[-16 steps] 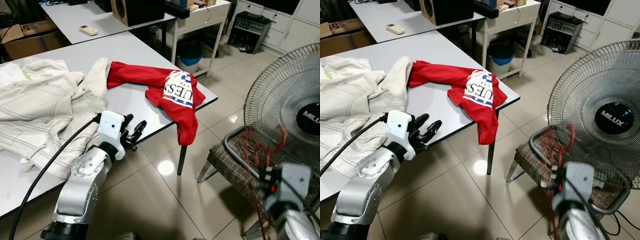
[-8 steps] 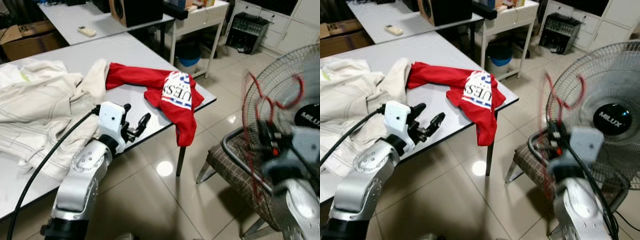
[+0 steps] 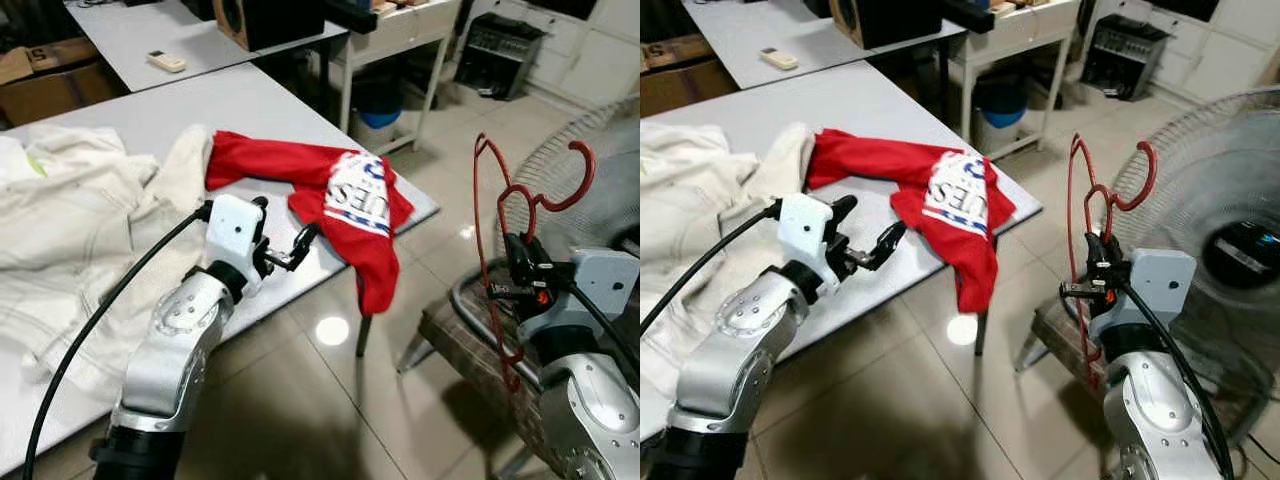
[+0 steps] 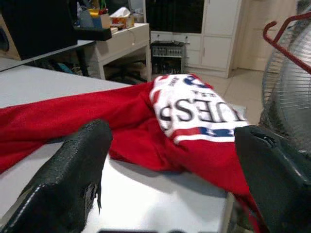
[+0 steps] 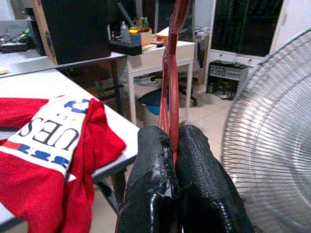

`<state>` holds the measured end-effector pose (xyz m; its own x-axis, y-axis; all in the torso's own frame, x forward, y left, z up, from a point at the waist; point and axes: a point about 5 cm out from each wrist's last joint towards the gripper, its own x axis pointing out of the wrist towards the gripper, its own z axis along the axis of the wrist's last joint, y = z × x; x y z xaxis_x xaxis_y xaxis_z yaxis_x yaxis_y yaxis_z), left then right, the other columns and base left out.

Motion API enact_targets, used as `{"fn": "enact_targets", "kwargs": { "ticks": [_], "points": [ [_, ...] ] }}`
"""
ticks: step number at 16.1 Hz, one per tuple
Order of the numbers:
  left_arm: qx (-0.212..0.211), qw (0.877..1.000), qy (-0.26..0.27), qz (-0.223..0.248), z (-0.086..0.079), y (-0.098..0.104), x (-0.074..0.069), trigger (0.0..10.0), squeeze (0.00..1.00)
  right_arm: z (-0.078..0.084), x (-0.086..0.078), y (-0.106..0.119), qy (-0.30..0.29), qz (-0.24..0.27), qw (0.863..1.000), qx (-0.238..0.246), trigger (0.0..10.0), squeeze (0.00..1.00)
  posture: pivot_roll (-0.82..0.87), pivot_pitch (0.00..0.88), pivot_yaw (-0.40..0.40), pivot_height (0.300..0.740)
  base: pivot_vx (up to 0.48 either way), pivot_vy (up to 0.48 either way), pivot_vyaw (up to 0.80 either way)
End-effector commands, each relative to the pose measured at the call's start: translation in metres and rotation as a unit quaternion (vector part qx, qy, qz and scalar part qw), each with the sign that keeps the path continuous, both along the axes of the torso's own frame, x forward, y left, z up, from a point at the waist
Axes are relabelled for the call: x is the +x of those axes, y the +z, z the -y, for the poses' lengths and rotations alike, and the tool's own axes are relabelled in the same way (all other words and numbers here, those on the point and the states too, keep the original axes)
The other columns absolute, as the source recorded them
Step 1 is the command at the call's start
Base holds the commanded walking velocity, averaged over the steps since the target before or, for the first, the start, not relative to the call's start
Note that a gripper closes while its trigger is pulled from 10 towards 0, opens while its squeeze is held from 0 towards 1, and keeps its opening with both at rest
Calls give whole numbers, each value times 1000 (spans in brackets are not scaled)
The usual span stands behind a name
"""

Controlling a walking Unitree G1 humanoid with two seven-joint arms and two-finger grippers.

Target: Hang hanger

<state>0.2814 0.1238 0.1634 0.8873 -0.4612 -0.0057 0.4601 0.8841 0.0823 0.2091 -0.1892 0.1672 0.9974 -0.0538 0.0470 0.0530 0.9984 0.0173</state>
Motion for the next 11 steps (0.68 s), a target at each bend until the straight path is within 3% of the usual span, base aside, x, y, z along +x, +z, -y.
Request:
{"fn": "enact_targets", "kwargs": {
  "ticks": [1, 8, 11],
  "points": [
    [0, 1000, 5, -14, 0, -4, 0, 10000, 1000, 3, -1, -2, -6, -8, 1000, 0, 10000, 0, -87, 57, 18, 740, 412, 0, 0],
    [-5, 999, 21, -26, -4, -12, -5, 10000, 1000, -3, 1, -5, 43, -34, 998, -27, 10000, 0, -101, 60, 0, 740, 417, 0, 0],
    [-2, 999, 24, -25, -5, -11, -4, 10000, 1000, -12, 0, -8, 83, -45, 995, -28, 10000, 0, -100, 60, 2, 740, 416, 0, 800]
  ]
}}
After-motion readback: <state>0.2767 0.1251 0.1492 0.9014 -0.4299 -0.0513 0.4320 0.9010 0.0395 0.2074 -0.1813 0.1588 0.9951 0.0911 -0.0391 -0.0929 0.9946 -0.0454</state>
